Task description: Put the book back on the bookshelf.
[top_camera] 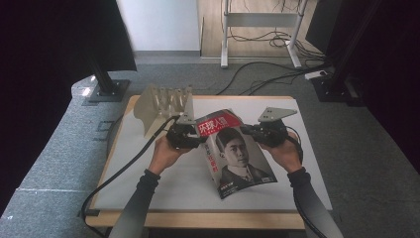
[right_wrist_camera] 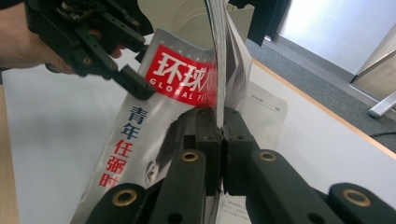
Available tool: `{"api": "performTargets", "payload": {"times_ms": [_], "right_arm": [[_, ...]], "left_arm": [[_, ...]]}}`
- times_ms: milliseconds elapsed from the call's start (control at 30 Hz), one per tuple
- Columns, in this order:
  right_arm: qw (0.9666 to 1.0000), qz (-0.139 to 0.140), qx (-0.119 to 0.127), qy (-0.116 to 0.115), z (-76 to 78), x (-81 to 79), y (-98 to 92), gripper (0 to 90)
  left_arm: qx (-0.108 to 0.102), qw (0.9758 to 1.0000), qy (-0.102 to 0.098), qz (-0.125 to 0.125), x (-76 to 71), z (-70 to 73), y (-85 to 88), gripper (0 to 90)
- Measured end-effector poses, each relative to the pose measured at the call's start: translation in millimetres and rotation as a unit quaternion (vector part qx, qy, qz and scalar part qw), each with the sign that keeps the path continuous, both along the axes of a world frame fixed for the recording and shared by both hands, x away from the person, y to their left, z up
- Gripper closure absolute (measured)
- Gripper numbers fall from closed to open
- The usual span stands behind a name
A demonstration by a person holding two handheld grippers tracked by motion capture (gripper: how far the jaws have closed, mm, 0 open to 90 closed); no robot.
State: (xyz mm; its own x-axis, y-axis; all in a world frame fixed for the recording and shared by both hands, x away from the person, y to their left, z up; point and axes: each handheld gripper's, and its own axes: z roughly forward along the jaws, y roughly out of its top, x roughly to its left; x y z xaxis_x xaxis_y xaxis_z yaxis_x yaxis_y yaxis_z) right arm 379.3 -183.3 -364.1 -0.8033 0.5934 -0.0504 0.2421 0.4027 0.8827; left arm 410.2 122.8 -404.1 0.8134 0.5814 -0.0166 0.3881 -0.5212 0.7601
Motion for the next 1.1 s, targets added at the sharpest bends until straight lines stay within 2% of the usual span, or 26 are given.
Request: {"api": "performTargets", "payload": {"times_ms": [133, 233, 267, 367, 533, 633, 733, 833, 967, 1100], "right_arm": [[1.0, -0.004, 0.0, -0.001, 0.4, 1.4, -0.7, 86.0], [1.0, -0.007, -0.002, -0.001, 0.2, 3.3, -1.1, 85.9], [1.0, -0.008, -0.002, 0.0, 0.1, 3.9, -1.4, 85.9], [0.9999, -0.016, 0.001, -0.002, -0.3, 6.8, -4.2, 85.9], [0.9995, -0.027, 0.012, -0.006, 0.2, 9.9, -8.3, 85.8], [0.9991, -0.033, 0.023, -0.013, 1.8, 10.7, -8.6, 85.7], [0.9986, -0.036, 0.035, -0.019, 1.6, 10.1, -9.3, 85.7], [0.9988, -0.031, 0.033, -0.021, -0.8, 9.7, -10.7, 85.6], [0.999, -0.029, 0.028, -0.02, -3.1, 8.1, -13.3, 85.4], [0.9991, -0.024, 0.032, -0.015, -5.5, 5.1, -20.4, 85.2]], "left_arm": [[-0.006, 0.9999, 0.01, -0.007, -2.4, 6.7, 1.8, 62.3], [-0.015, 0.9997, 0.016, -0.01, -3.1, 11.9, 3.2, 66.3], [-0.024, 0.9995, 0.017, -0.01, -3.4, 14.7, 4.3, 67.8], [-0.039, 0.9991, 0.011, -0.014, -5.5, 22.9, 6.9, 72.4], [-0.037, 0.9989, -0.019, -0.023, -13.5, 39.0, 8.3, 76.0], [-0.032, 0.998, -0.048, -0.025, -20.5, 51.3, 8.7, 78.4], [-0.024, 0.9963, -0.079, -0.024, -29.0, 59.6, 8.9, 80.5], [-0.011, 0.9936, -0.108, -0.029, -35.5, 62.6, 9.2, 81.1], [-0.007, 0.992, -0.121, -0.037, -40.0, 62.3, 8.8, 80.8], [-0.021, 0.9917, -0.118, -0.047, -45.7, 61.1, 8.4, 80.9]]}}
